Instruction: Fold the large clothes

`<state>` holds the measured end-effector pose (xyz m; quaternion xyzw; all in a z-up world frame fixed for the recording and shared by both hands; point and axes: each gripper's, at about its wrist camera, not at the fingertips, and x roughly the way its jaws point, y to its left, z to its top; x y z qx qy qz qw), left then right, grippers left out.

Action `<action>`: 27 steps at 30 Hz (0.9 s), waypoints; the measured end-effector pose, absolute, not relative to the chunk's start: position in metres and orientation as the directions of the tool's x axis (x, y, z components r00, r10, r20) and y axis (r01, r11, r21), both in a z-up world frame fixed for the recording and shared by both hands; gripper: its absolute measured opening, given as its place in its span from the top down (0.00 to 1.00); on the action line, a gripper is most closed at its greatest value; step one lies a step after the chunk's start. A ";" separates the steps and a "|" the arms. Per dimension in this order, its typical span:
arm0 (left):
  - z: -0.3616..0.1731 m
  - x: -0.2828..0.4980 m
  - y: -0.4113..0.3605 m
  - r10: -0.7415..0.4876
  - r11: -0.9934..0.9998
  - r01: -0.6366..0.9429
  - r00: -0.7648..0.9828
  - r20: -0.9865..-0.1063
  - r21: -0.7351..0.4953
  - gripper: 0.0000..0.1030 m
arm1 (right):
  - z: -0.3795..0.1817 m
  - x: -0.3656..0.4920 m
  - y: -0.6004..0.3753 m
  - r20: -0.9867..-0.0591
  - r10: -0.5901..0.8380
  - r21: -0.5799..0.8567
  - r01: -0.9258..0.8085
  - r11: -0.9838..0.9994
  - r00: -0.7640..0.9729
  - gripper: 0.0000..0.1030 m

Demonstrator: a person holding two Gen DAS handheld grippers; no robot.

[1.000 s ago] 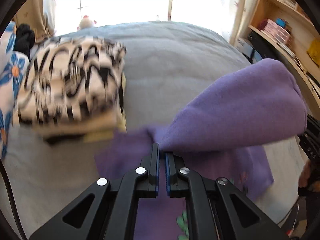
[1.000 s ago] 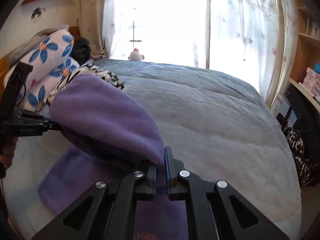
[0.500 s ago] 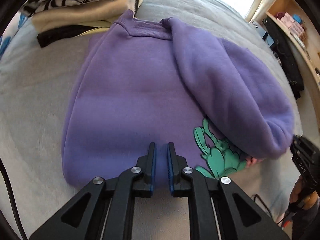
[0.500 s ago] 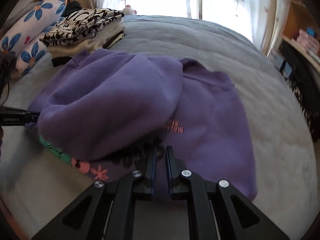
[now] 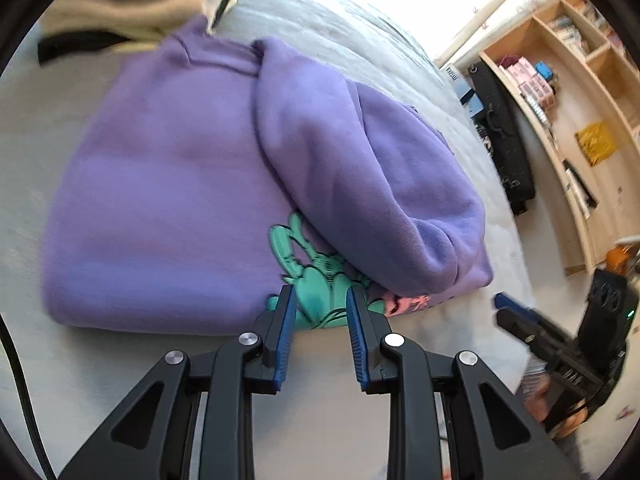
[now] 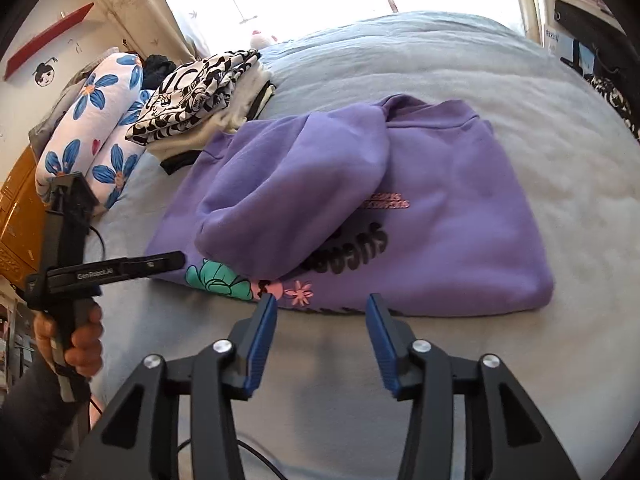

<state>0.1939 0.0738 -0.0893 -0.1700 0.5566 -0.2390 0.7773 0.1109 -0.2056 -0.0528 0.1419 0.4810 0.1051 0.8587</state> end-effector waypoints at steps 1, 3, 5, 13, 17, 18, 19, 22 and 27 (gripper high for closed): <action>-0.094 0.198 0.072 -0.586 0.810 0.169 0.258 -0.768 -0.561 0.78 | -0.058 0.115 -0.205 -0.798 0.323 0.355 -0.035 0.934 0.509 0.55; -0.100 0.198 0.068 -0.622 0.782 0.154 0.250 -0.742 -0.604 0.78 | -0.066 0.124 -0.206 -0.789 0.354 0.399 -0.020 0.917 0.501 0.55; -0.105 0.200 0.066 -0.661 0.748 0.150 0.247 -0.708 -0.646 0.78 | -0.072 0.133 -0.209 -0.765 0.404 0.464 -0.007 0.886 0.502 0.55; -0.130 0.212 0.066 -0.755 0.647 0.120 0.241 -0.610 -0.753 0.77 | -0.104 0.176 -0.208 -0.675 0.557 0.645 0.020 0.764 0.484 0.55; -0.145 0.219 0.069 -0.787 0.600 0.085 0.243 -0.568 -0.795 0.75 | -0.114 0.180 -0.207 -0.569 0.663 0.760 0.002 0.650 0.487 0.94; -0.147 0.219 0.071 -0.798 0.583 0.082 0.248 -0.550 -0.808 0.73 | -0.113 0.179 -0.207 -0.560 0.664 0.769 0.011 0.640 0.496 0.94; -0.149 0.219 0.072 -0.809 0.565 0.084 0.252 -0.531 -0.821 0.71 | -0.112 0.178 -0.208 -0.545 0.668 0.781 0.017 0.625 0.507 0.94; -0.156 0.223 0.067 -0.842 0.501 0.080 0.273 -0.465 -0.862 0.56 | -0.109 0.169 -0.220 -0.446 0.707 0.858 0.040 0.511 0.548 0.95; -0.159 0.225 0.063 -0.881 0.392 0.087 0.322 -0.346 -0.916 0.23 | -0.101 0.162 -0.236 -0.326 0.745 0.927 0.041 0.374 0.582 0.95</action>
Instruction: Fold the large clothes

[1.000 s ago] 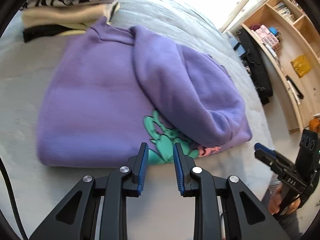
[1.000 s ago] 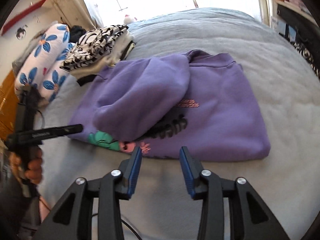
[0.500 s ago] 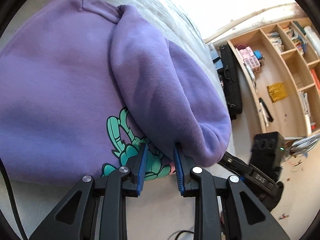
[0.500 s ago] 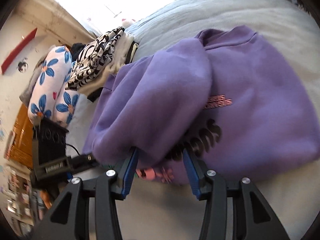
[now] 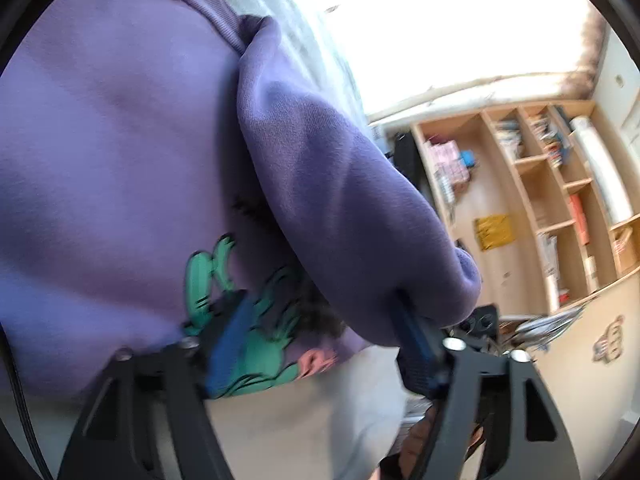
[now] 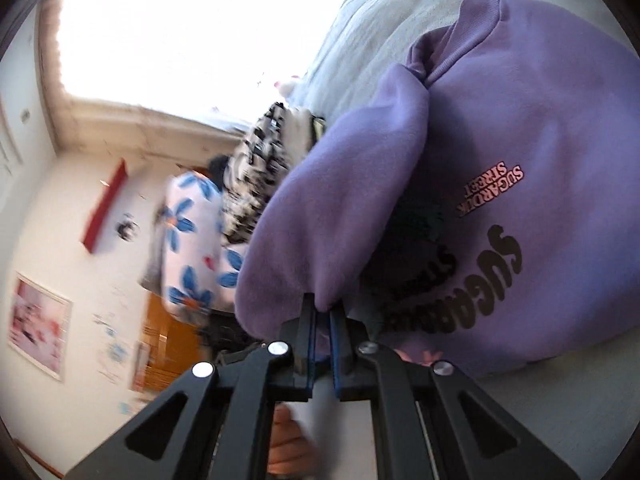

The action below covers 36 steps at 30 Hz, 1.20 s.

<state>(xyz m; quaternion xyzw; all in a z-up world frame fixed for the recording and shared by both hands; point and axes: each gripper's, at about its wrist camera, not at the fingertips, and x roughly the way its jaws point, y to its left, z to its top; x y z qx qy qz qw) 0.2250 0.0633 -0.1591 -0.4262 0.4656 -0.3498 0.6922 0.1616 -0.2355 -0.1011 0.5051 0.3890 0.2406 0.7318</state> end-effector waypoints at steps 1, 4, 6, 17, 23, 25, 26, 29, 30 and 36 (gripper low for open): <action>-0.160 0.225 0.064 -0.887 0.367 0.087 0.332 -0.321 -0.926 0.21 | -0.100 0.162 -0.236 -0.321 0.748 0.929 0.041 0.367 0.581 0.95; -0.158 0.230 0.065 -0.906 0.259 0.090 0.367 -0.210 -0.962 0.16 | -0.101 0.164 -0.237 -0.331 0.750 0.927 0.050 0.371 0.573 0.95; -0.157 0.233 0.070 -0.910 0.173 0.091 0.396 -0.123 -0.981 0.16 | -0.105 0.166 -0.237 -0.355 0.742 0.918 0.062 0.391 0.569 0.95; -0.144 0.238 0.076 -0.900 0.247 0.124 0.396 -0.180 -0.961 0.39 | -0.124 0.164 -0.237 -0.335 0.755 0.936 0.105 0.336 0.564 0.95; -0.156 0.230 0.077 -0.903 0.249 0.105 0.385 -0.192 -0.963 0.31 | -0.102 0.170 -0.242 -0.284 0.756 0.951 0.070 0.302 0.589 0.95; -0.157 0.232 0.079 -0.902 0.232 0.100 0.395 -0.176 -0.967 0.26 | -0.097 0.174 -0.241 -0.254 0.766 0.960 0.059 0.273 0.591 0.95; -0.157 0.232 0.081 -0.902 0.224 0.097 0.398 -0.169 -0.970 0.22 | -0.095 0.175 -0.240 -0.243 0.768 0.963 0.052 0.264 0.593 0.95; -0.164 0.236 0.088 -0.903 0.188 0.085 0.406 -0.138 -0.979 0.14 | -0.092 0.175 -0.238 -0.204 0.780 0.974 0.039 0.225 0.592 0.95; -0.164 0.238 0.086 -0.905 0.175 0.082 0.405 -0.128 -0.981 0.12 | -0.093 0.174 -0.237 -0.195 0.784 0.976 0.039 0.214 0.589 0.95; -0.165 0.244 0.074 -0.901 0.147 0.063 0.420 -0.107 -0.987 0.30 | -0.110 0.171 -0.235 -0.275 0.773 0.959 0.102 0.266 0.572 0.95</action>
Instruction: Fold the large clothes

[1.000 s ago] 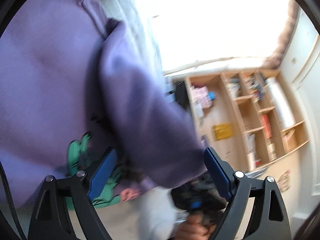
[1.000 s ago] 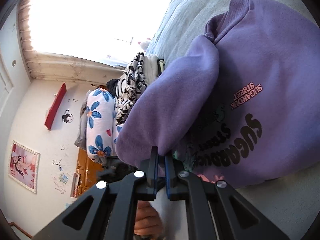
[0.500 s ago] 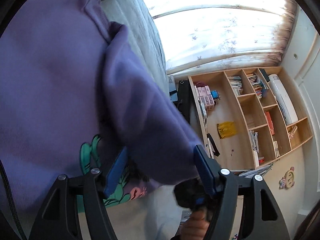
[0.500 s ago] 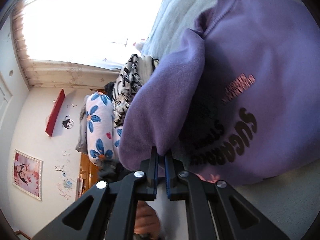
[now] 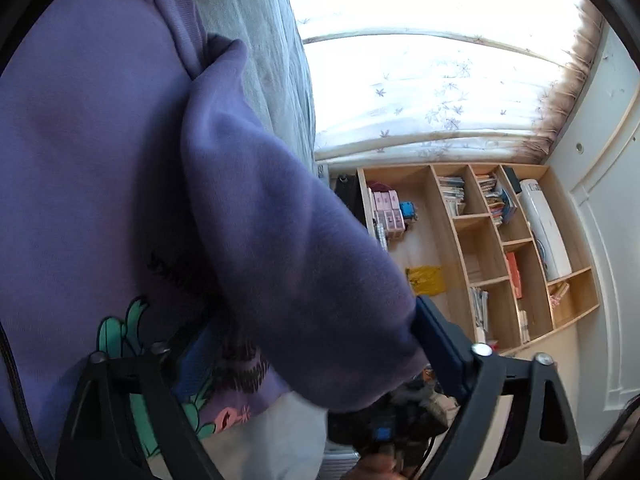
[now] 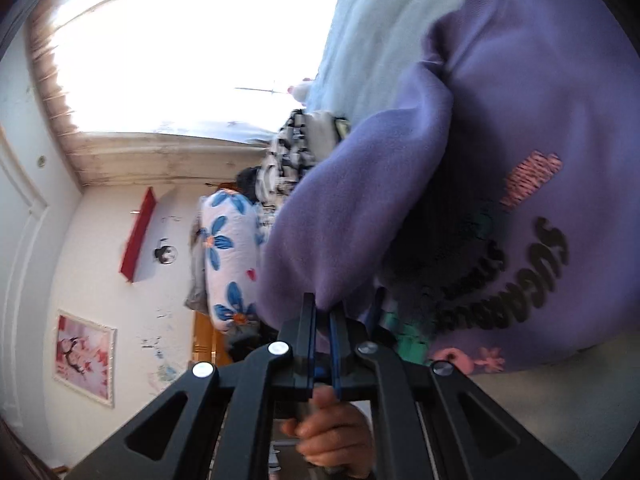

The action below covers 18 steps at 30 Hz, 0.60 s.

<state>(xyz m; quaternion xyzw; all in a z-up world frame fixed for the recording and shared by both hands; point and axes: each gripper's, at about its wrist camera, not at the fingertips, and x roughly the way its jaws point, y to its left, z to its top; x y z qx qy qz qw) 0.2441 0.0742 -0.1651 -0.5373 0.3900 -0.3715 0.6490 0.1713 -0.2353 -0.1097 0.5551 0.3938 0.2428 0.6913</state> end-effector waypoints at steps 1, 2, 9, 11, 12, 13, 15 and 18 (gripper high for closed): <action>-0.161 0.244 0.073 -0.890 0.190 0.061 0.432 -0.146 -0.980 0.37 | -0.113 0.170 -0.236 -0.315 0.759 0.946 0.120 0.303 0.570 0.95; -0.155 0.245 0.069 -0.876 0.253 0.056 0.437 -0.204 -0.966 0.52 | -0.114 0.169 -0.235 -0.336 0.750 0.938 0.127 0.324 0.570 0.95; -0.146 0.231 0.047 -0.674 0.697 0.067 0.400 -0.621 -0.713 0.76 | -0.129 0.168 -0.216 -0.615 0.609 0.763 0.182 0.621 0.501 0.95; -0.154 0.227 0.037 -0.599 0.778 0.073 0.383 -0.703 -0.623 0.76 | -0.137 0.168 -0.206 -0.684 0.549 0.689 0.180 0.702 0.481 0.95; -0.156 0.226 0.035 -0.577 0.798 0.078 0.383 -0.721 -0.597 0.76 | -0.142 0.169 -0.201 -0.708 0.527 0.661 0.177 0.729 0.471 0.95; -0.159 0.225 0.032 -0.563 0.810 0.081 0.384 -0.732 -0.580 0.76 | -0.146 0.170 -0.197 -0.726 0.507 0.636 0.173 0.752 0.466 0.95; -0.158 0.224 0.029 -0.545 0.823 0.077 0.386 -0.745 -0.563 0.76 | -0.146 0.170 -0.196 -0.736 0.491 0.619 0.171 0.767 0.465 0.95; -0.141 0.221 0.017 -0.513 0.848 0.091 0.396 -0.762 -0.523 0.68 | -0.134 0.169 -0.193 -0.756 0.470 0.583 0.143 0.800 0.455 0.90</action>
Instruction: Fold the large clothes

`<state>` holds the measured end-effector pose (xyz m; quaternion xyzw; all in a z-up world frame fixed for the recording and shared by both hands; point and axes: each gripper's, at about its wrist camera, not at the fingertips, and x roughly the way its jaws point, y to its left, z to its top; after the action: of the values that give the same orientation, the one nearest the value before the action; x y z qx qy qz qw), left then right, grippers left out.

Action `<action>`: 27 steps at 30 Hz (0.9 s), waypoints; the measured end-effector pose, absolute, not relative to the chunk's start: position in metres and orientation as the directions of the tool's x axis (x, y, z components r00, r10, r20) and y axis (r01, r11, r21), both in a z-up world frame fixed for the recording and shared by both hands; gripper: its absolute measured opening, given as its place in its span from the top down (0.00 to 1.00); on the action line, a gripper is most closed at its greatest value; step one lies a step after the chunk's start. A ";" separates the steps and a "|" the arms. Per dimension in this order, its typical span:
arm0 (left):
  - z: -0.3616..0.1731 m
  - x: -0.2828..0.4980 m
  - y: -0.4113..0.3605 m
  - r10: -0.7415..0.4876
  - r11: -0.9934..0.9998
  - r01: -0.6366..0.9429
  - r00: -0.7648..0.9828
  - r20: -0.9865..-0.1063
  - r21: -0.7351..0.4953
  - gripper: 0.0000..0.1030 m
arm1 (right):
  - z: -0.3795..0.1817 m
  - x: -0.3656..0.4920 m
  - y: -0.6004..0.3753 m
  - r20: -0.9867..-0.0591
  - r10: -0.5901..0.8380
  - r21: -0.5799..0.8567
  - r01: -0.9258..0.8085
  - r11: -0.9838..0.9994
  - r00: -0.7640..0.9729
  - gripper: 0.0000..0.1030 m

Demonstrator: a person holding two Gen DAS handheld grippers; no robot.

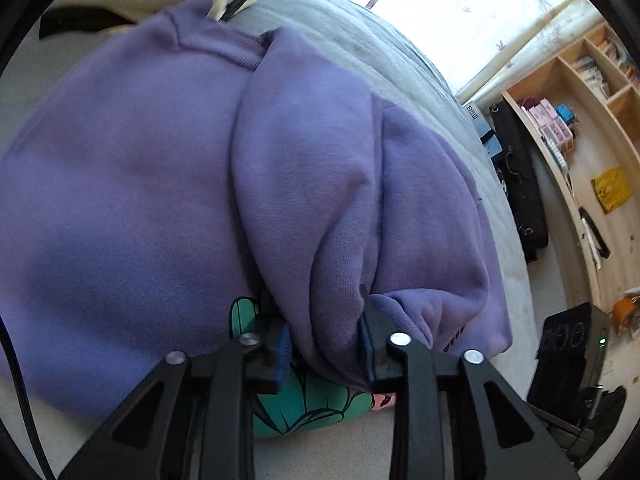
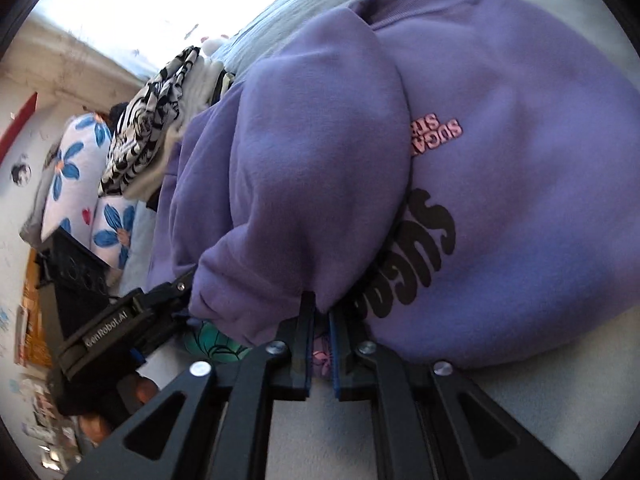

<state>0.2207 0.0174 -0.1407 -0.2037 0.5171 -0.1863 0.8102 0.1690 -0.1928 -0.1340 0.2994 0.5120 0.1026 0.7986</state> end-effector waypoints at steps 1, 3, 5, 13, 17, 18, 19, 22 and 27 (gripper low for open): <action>-0.135 0.217 0.017 -0.502 0.855 0.097 0.400 -0.767 -0.509 0.65 | -0.128 0.167 -0.193 -0.767 0.461 0.567 0.135 0.813 0.446 0.87; -0.129 0.211 0.021 -0.483 0.867 0.101 0.412 -0.772 -0.488 0.51 | -0.118 0.163 -0.195 -0.784 0.428 0.527 0.117 0.842 0.450 0.82; -0.117 0.206 0.022 -0.447 0.886 0.092 0.432 -0.783 -0.454 0.43 | -0.106 0.155 -0.199 -0.795 0.377 0.476 0.104 0.873 0.475 0.79; -0.076 0.203 0.032 -0.392 0.916 0.152 0.527 -0.754 -0.370 0.87 | -0.058 0.163 -0.187 -0.740 0.296 0.368 -0.005 0.930 0.605 0.79; -0.068 0.219 0.010 -0.403 0.915 0.215 0.552 -0.730 -0.343 0.91 | -0.050 0.190 -0.172 -0.710 0.266 0.323 -0.034 0.946 0.652 0.79; -0.067 0.223 0.004 -0.397 0.918 0.229 0.554 -0.732 -0.325 0.91 | -0.051 0.195 -0.172 -0.716 0.250 0.307 -0.028 0.951 0.652 0.79; -0.071 0.227 -0.003 -0.386 0.922 0.243 0.547 -0.743 -0.300 0.91 | -0.057 0.201 -0.172 -0.730 0.228 0.286 -0.016 0.958 0.644 0.79; -0.091 0.235 -0.015 -0.323 0.944 0.231 0.502 -0.802 -0.235 0.91 | -0.086 0.209 -0.178 -0.808 0.165 0.224 0.036 0.974 0.566 0.79; -0.110 0.230 -0.006 -0.306 0.949 0.218 0.476 -0.824 -0.226 0.91 | -0.105 0.195 -0.185 -0.820 0.178 0.230 0.029 0.973 0.544 0.81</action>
<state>0.2300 -0.0058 -0.1103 -0.0448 0.4885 -0.1529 0.8579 0.1950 -0.1845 -0.1053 0.1088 0.4755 0.0426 0.8719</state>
